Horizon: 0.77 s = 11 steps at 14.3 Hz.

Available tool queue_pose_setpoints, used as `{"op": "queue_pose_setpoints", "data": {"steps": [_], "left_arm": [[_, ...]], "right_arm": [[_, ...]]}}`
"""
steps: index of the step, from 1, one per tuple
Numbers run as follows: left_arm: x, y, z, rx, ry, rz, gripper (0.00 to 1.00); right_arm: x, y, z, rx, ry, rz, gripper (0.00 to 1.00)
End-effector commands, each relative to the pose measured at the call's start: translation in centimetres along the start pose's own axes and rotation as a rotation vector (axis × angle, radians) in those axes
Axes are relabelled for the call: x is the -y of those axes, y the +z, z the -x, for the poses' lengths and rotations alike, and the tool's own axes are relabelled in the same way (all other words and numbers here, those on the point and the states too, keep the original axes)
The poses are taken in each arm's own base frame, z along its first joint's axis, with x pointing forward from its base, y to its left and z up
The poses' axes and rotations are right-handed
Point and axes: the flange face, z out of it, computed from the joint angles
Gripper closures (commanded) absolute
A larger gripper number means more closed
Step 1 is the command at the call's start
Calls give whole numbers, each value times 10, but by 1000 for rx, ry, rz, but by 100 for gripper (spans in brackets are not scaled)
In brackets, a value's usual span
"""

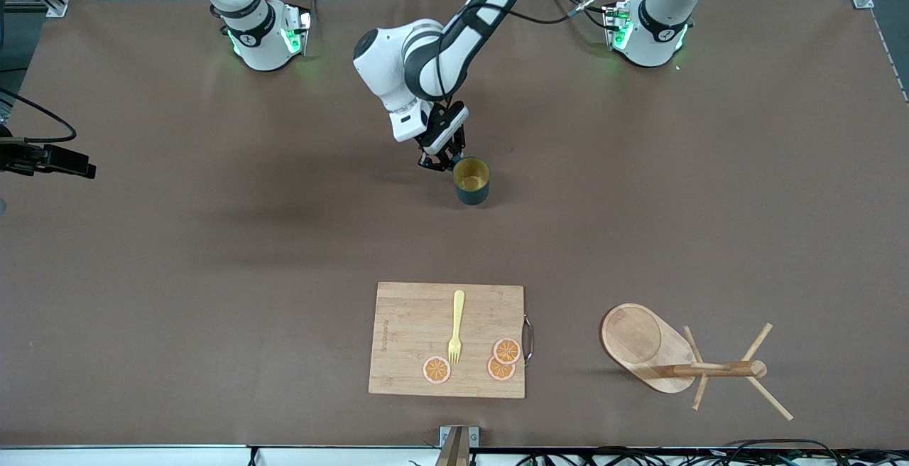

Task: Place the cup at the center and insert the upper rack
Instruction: 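Lift the teal mug with the left gripper toward the wooden stand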

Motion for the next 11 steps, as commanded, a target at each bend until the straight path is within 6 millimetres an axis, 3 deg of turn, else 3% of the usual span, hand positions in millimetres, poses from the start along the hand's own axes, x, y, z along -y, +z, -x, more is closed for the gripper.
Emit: {"op": "queue_pose_setpoints", "data": {"steps": [1,4,6,8,11], "left_arm": [[-11,-66,-117,148,-46,31,100],[-15,-94,-241,317,-83,64,100],[-10,-95,-312,396,-108,86,100],[-3,-80,-378,457,-128,103,100],[13,-50,-461,580,-200,125,100]], "right_arm": [[0,-13,17,5,20,-8,0],[2,-25,37,-12,6,-12,0],[3,-32,53,-29,5,-15,0],[3,-39,68,-43,3,-17,0],[2,-51,79,-67,2,-17,0]]}}
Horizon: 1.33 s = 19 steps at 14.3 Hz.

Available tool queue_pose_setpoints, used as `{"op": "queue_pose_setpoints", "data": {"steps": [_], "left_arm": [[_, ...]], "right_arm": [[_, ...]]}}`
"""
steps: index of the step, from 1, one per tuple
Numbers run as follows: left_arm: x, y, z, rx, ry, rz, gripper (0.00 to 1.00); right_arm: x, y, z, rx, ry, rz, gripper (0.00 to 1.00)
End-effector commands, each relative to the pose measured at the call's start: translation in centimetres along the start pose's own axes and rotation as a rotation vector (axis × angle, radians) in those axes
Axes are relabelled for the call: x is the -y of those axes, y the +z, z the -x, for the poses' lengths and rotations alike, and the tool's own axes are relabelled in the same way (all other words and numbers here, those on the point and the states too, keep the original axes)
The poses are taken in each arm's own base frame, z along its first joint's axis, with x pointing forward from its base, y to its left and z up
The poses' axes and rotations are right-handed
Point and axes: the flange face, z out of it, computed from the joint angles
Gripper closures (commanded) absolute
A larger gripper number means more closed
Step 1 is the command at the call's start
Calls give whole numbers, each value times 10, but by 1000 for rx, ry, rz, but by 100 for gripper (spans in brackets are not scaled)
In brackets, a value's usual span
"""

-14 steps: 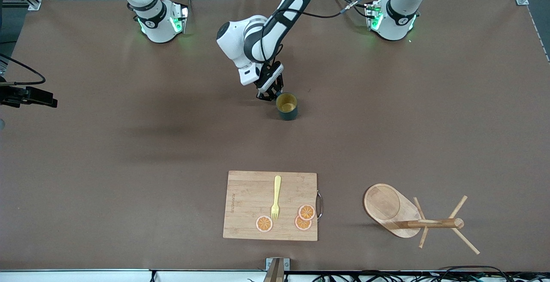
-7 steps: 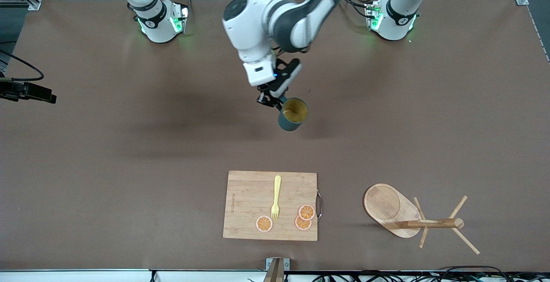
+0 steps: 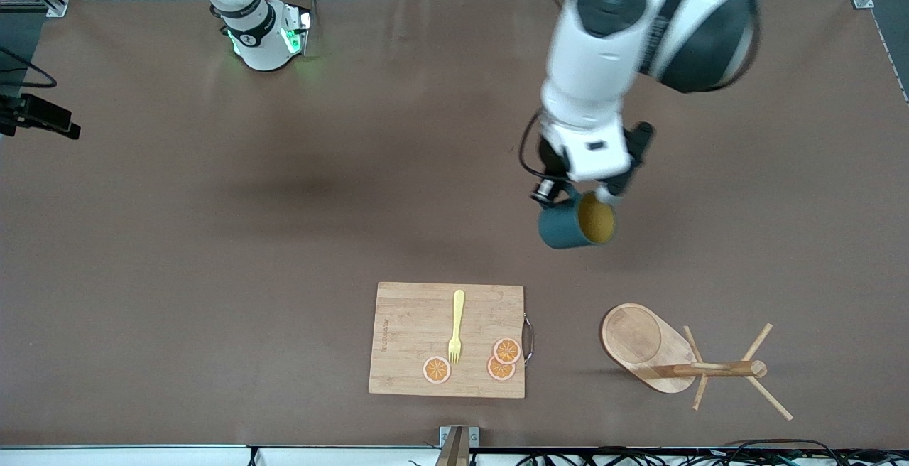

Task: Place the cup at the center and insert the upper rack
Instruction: 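Lift the teal mug with the left gripper toward the wooden stand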

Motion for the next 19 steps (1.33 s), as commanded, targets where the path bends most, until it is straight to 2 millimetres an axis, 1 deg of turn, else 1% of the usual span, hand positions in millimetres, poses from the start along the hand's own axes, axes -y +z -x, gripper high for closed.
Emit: {"op": "queue_pose_setpoints", "data": {"steps": [1,3,4,6,7,10,11,12,13,14,15,16,17,18,19], "left_arm": [[9,-8,-68,117,-63,25,100],[14,-20,-127,228,-136,84,100],[17,-21,-152,289,-178,113,100],[25,-18,-196,381,-238,161,100],[28,-12,-213,418,-249,179,100],[40,-11,-263,580,-272,316,100],[40,-10,-270,642,-276,365,100],[37,-5,-272,695,-295,393,100],[36,6,-276,737,-324,401,100],[33,14,-275,769,-338,407,100],[29,28,-274,802,-357,403,100],[28,37,-275,819,-370,400,100],[28,46,-278,849,-389,398,100],[29,59,-284,904,-418,398,100],[27,70,-284,972,-439,406,100]], "right_arm": [[1,-8,19,-23,6,-4,0],[5,-11,32,-31,-4,-6,0],[13,-13,37,-45,-19,-6,0],[16,-13,45,-53,-26,-7,0],[16,-14,46,-53,-26,-8,0],[16,-14,46,-50,-26,-9,0],[16,-14,46,-50,-26,-9,0],[16,-15,47,-53,-26,-9,0],[14,-17,49,-58,-25,-10,0],[14,-23,53,-68,-25,-10,0],[15,-28,58,-81,-26,-10,0],[15,-32,61,-88,-27,-11,0],[16,-31,60,-88,-29,-10,0],[17,-30,60,-87,-30,-10,0],[18,-30,60,-90,-32,-10,0]]}}
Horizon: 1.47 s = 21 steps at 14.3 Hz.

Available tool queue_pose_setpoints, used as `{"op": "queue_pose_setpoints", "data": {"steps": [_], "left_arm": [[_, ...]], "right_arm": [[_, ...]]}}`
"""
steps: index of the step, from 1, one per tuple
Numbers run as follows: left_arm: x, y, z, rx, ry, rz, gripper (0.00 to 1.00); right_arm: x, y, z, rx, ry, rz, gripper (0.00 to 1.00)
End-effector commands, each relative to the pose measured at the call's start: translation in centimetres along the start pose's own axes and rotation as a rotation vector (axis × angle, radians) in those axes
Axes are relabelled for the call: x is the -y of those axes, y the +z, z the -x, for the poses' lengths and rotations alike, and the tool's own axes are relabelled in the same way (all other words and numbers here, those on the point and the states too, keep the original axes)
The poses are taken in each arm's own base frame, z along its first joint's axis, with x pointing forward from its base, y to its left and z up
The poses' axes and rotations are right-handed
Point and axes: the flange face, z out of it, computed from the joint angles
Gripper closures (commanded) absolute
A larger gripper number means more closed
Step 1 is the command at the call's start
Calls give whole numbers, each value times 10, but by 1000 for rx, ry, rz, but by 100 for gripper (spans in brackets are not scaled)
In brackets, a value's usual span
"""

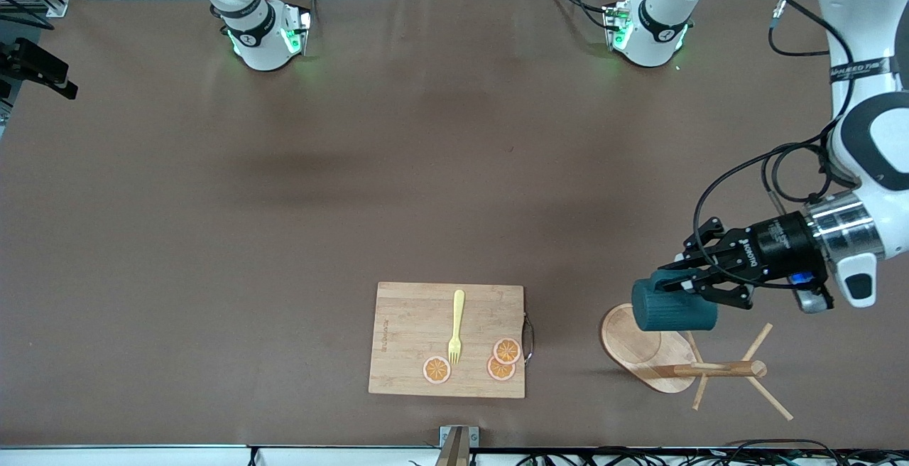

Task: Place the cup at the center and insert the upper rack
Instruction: 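Lift the teal mug with the left gripper toward the wooden stand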

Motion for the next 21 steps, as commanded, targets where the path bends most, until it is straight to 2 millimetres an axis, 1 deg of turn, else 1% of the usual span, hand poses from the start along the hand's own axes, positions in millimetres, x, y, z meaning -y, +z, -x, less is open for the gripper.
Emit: {"op": "queue_pose_setpoints", "data": {"steps": [1,3,4,5,6,7,8,9,11,13,15,16,17,21], "left_arm": [[-2,12,-21,147,-50,20,100],[-2,18,-32,159,-56,23,100],[-2,23,-39,157,-27,19,100],[-1,24,-44,153,-9,20,100],[-1,23,-56,147,-10,23,100],[-1,15,-64,142,-15,35,100],[-2,7,-71,137,-20,47,100],[-3,2,-74,136,-23,54,100],[-5,4,-87,133,-30,58,100],[-4,9,-96,131,-10,55,100],[-3,9,-102,129,-8,55,100],[-3,5,-106,126,-11,63,100],[-2,7,-111,125,-19,60,100],[-7,3,-107,121,-3,67,100]], "right_arm": [[5,1,7,-12,-2,-2,0],[8,1,6,-12,-6,-2,0],[8,1,6,-12,-6,-2,0],[8,1,6,-13,-7,-4,0],[7,2,6,-10,-6,-2,0],[7,2,7,-7,-7,-4,0],[5,2,7,-6,-3,-3,0],[5,2,7,-9,-3,-3,0],[5,2,7,-7,-3,-3,0],[5,2,7,-7,-3,-3,0],[5,2,7,-7,-5,-3,0],[5,2,7,-9,-3,-3,0],[5,2,6,-10,-3,-3,0],[5,2,6,-10,-7,-3,0]]}}
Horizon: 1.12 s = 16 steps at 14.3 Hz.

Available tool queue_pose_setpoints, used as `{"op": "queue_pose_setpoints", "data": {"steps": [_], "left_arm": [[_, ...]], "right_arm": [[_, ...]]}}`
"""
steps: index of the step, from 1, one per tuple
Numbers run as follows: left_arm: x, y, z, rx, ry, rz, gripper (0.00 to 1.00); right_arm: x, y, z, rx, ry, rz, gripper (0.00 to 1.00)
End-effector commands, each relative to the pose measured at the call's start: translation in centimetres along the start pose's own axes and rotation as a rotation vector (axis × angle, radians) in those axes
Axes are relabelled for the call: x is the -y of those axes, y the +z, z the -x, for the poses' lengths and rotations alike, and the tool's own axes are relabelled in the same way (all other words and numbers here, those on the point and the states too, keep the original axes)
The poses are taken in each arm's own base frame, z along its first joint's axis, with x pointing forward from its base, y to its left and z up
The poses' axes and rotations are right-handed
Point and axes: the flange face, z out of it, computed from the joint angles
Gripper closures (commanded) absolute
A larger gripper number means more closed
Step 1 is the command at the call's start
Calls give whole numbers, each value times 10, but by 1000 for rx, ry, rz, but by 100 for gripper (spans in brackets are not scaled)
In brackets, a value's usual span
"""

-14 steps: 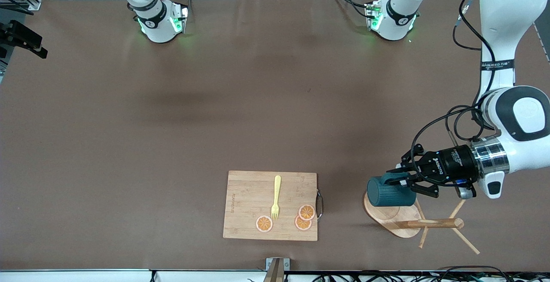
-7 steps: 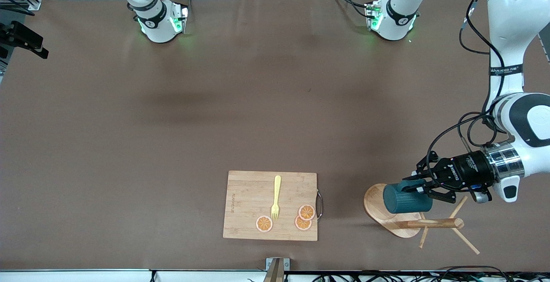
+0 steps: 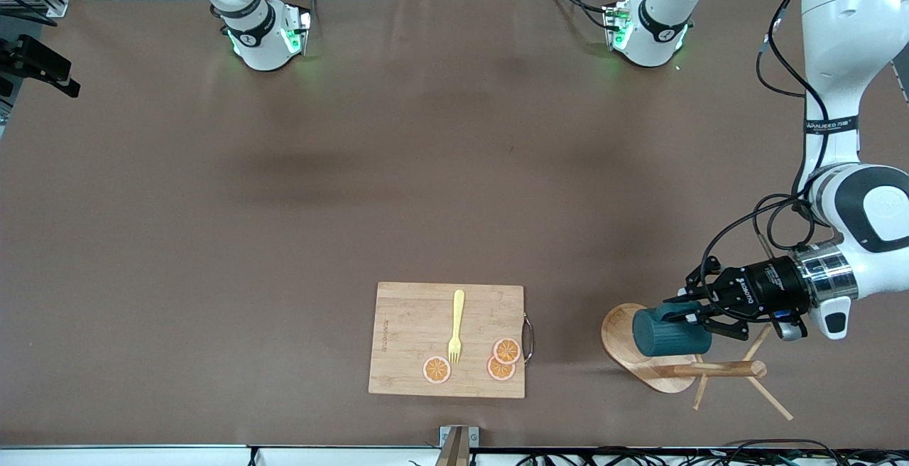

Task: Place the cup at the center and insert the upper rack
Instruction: 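Lift the teal mug with the left gripper toward the wooden stand, then hang the mug handle on the stand peg with the left gripper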

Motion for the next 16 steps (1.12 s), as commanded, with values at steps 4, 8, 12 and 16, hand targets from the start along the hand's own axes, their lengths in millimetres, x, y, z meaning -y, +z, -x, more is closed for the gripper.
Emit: {"op": "queue_pose_setpoints", "data": {"steps": [4,8,12,16], "left_arm": [[-8,-4,5,19,24,13,100],[-8,-4,5,20,24,14,100],[-7,1,6,19,30,11,100],[-10,6,10,18,42,10,100]], "right_arm": [[2,-1,7,-12,2,-3,0],[1,-1,7,-16,4,-4,0],[2,-1,7,-13,1,-9,0],[1,-1,7,-15,2,-48,0]]}}
